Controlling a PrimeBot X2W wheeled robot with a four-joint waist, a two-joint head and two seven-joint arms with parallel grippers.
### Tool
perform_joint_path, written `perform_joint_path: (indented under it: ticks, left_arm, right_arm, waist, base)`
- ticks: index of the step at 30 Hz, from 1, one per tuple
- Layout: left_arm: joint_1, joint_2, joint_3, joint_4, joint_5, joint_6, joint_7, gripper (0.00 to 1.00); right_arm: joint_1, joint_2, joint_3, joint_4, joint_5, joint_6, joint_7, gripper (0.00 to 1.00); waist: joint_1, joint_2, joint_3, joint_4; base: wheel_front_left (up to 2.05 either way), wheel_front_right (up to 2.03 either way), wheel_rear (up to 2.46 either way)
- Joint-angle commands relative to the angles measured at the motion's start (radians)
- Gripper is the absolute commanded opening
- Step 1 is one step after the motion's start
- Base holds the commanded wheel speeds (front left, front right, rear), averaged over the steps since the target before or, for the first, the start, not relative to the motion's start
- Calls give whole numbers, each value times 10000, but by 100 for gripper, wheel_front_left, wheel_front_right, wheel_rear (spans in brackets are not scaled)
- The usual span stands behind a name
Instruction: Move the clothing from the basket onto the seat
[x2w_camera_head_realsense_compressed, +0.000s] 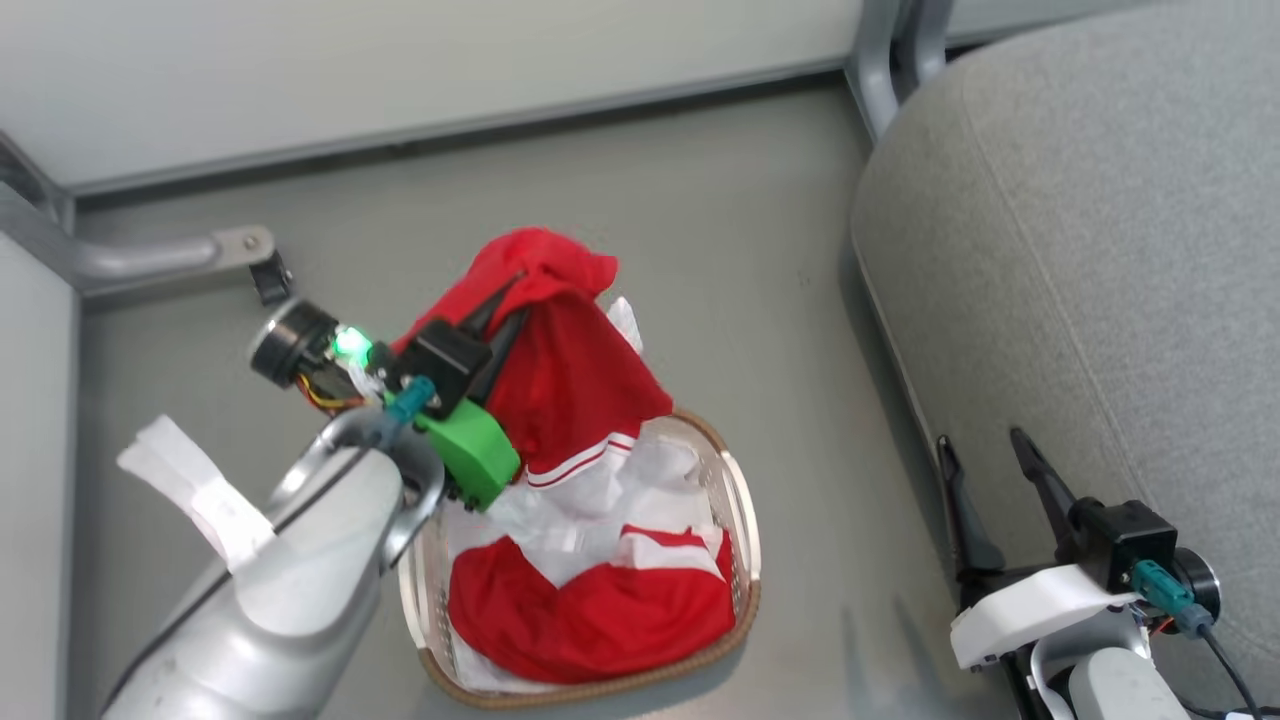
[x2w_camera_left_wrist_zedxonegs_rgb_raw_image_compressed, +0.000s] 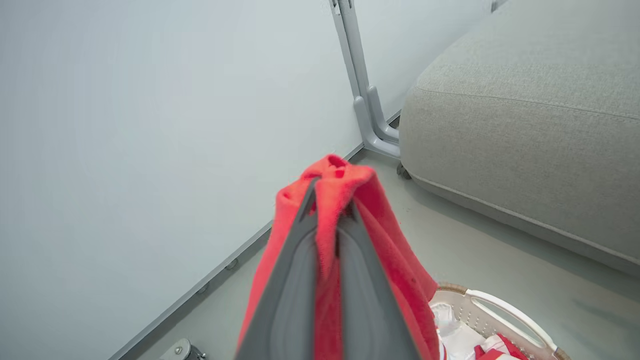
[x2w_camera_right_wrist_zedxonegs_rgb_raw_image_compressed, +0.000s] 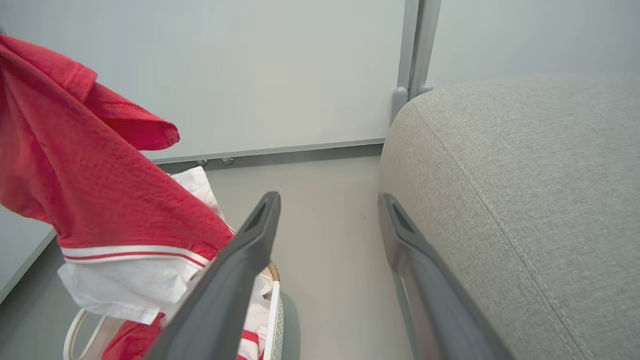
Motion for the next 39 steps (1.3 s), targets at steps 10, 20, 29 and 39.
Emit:
perform_joint_path:
  ticks: [10,20,29,39]
  left_arm:
    - [-1416,709,-206,-1628,-607,-4,794,0]
    - [-1729,877,-502,-2399,-830,-3,907,0]
    - [-1462,766,-948,-3147,-927,-2,991,0]
    - [-1261,756,-1332,-3876,-905,8,1133,0]
  right_arm:
    - [-254,-44,970,111,-450,-7,-49,100]
    - [-2167,-45,2718,968,-1207,-7,-46,100]
    - [-3811,-585,4322,2590,-956,-8,-37,100]
    - [-5382,-1749,7493,3585,1339,-8,-37,100]
  waist:
    - [0,0,-1673,478]
    - [0,0,-1850,496]
    - [0,0,-1943,730]
    - [0,0,-1906,835]
  base:
    - [0,0,0]
    - [0,0,0]
    - [0,0,0]
    - [0,0,0]
